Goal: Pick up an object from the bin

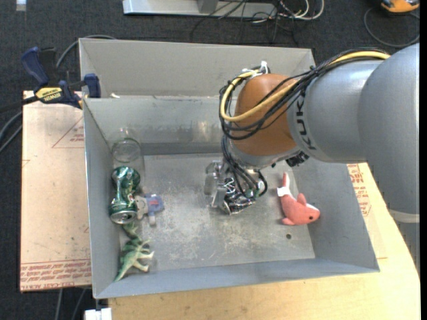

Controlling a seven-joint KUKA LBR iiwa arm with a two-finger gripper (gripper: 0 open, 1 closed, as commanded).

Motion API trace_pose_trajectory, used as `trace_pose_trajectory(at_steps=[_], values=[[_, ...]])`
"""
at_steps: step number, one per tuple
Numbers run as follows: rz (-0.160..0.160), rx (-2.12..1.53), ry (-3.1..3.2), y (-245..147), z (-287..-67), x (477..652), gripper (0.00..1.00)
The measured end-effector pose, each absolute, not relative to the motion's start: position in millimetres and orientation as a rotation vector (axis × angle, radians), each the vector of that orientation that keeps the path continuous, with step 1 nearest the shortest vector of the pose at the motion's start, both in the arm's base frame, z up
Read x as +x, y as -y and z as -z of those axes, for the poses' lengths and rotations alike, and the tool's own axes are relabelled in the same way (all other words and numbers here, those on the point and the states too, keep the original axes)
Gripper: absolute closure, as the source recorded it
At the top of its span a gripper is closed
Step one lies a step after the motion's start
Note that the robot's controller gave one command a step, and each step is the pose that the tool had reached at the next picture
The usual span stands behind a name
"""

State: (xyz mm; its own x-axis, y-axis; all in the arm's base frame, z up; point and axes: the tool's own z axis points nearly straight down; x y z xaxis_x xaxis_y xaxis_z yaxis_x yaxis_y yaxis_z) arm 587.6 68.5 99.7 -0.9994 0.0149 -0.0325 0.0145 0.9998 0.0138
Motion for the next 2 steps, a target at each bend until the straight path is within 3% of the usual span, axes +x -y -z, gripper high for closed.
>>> trace_pose_trajectory(at_steps=[2], values=[[-0.021, 0.024, -3.111, -68.6, -141.1, 587.1, 1.00]])
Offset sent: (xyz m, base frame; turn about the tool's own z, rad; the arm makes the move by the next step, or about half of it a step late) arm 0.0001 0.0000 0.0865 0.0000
